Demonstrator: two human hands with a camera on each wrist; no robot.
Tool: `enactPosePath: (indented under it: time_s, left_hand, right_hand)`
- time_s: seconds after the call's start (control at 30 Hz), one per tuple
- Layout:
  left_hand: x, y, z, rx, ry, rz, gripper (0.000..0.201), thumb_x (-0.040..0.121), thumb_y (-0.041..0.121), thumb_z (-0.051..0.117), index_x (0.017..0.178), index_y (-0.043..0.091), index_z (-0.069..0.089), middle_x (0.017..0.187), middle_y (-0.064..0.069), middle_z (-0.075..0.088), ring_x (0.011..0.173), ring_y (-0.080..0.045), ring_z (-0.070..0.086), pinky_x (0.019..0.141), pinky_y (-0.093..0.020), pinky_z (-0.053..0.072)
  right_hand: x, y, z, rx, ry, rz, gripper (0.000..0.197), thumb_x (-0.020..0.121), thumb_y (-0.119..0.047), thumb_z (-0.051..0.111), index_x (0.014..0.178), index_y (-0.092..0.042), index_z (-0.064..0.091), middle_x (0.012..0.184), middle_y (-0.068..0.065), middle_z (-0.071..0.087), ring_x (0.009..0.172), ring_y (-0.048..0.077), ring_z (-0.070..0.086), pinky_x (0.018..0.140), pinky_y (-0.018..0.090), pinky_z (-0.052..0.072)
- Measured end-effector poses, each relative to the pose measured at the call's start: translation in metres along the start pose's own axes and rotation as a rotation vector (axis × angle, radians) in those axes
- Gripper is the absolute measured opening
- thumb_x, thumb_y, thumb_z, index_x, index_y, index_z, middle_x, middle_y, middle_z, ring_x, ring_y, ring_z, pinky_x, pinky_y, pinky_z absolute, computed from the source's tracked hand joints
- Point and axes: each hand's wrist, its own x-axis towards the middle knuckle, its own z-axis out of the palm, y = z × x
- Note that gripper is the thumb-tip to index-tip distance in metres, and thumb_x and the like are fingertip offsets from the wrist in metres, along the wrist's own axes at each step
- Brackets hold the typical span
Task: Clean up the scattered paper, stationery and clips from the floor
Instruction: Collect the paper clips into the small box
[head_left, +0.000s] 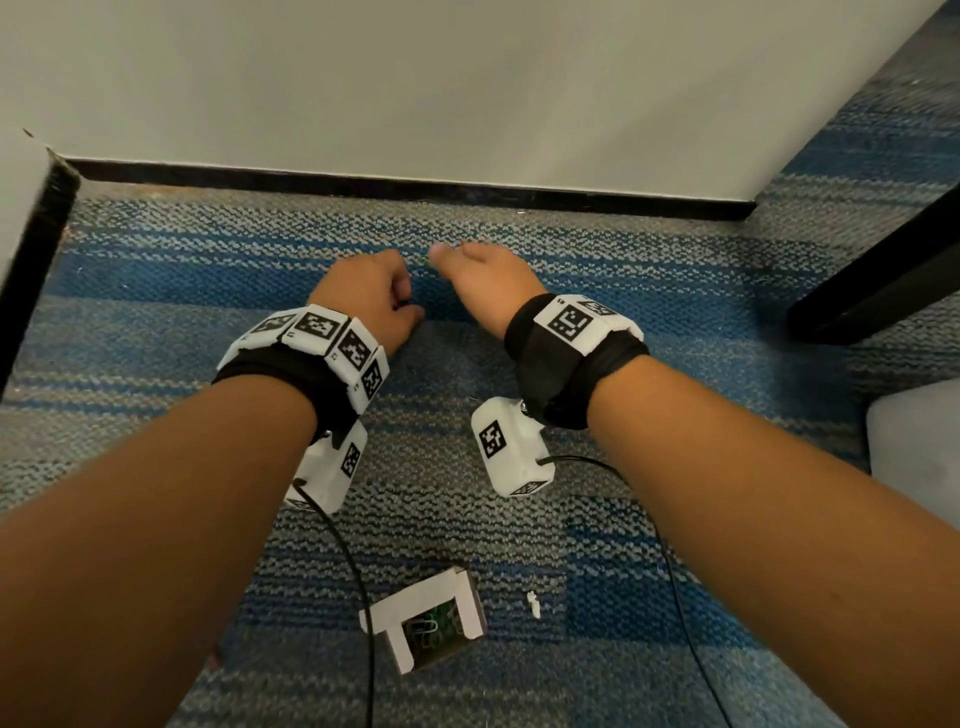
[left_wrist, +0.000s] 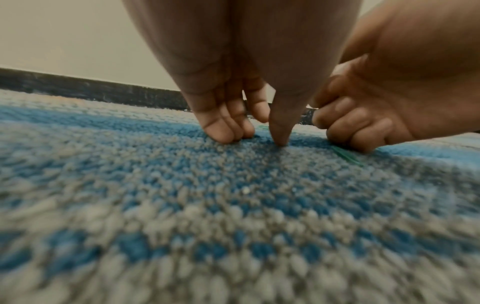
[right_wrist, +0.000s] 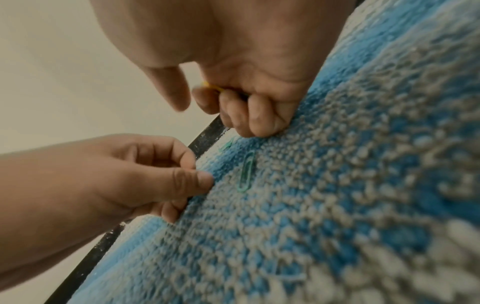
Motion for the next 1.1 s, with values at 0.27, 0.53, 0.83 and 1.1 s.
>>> enactPosePath:
  time_s: [0.27, 0.53, 0.83, 1.1]
  left_hand:
    - [0.001, -0.001, -0.003, 0.069, -0.090, 0.049, 0.064, 0.086, 0.020, 0.062, 0.142, 0.026, 0.031, 0.104, -0.007, 0.054, 0.098, -0.027, 0.053, 0.085, -0.035, 0.041]
    - [0.020, 0.014, 0.009, 0.206, -0.018, -0.036, 0.034, 0.092, 0.025, 0.053, 0.125, 0.023, 0.049, 0.126, -0.016, 0.049, 0.112, -0.038, 0.052, 0.090, -0.046, 0.045]
    - [0.003, 0.012, 0.010, 0.035, 0.119, 0.016, 0.008, 0.082, 0.017, 0.058, 0.080, 0.009, 0.055, 0.088, -0.016, 0.060, 0.083, -0.033, 0.056, 0.071, -0.038, 0.046]
    - [-0.046, -0.014, -0.006, -0.161, 0.105, -0.049, 0.041, 0.072, 0.013, 0.066, 0.053, 0.015, 0.030, 0.051, -0.001, 0.030, 0.049, -0.015, 0.029, 0.049, -0.027, 0.026]
  right_hand:
    - [0.007, 0.017, 0.001, 0.240, 0.105, 0.137, 0.026, 0.096, -0.022, 0.033, 0.073, -0.025, 0.046, 0.064, -0.005, 0.042, 0.052, 0.010, 0.036, 0.042, 0.022, 0.026]
    - [-0.014, 0.013, -0.004, -0.259, 0.015, -0.047, 0.012, 0.088, -0.024, 0.055, 0.099, -0.022, 0.059, 0.096, 0.006, 0.064, 0.088, 0.025, 0.059, 0.072, 0.026, 0.043]
    - [-0.028, 0.021, -0.009, -0.546, -0.067, -0.038, 0.029, 0.080, -0.035, 0.070, 0.092, -0.016, 0.052, 0.104, 0.010, 0.062, 0.100, 0.027, 0.056, 0.077, 0.033, 0.044]
    - [-0.040, 0.021, 0.003, -0.662, -0.131, -0.022, 0.032, 0.095, -0.027, 0.049, 0.117, -0.005, 0.042, 0.114, 0.019, 0.057, 0.104, 0.037, 0.056, 0.073, 0.036, 0.040]
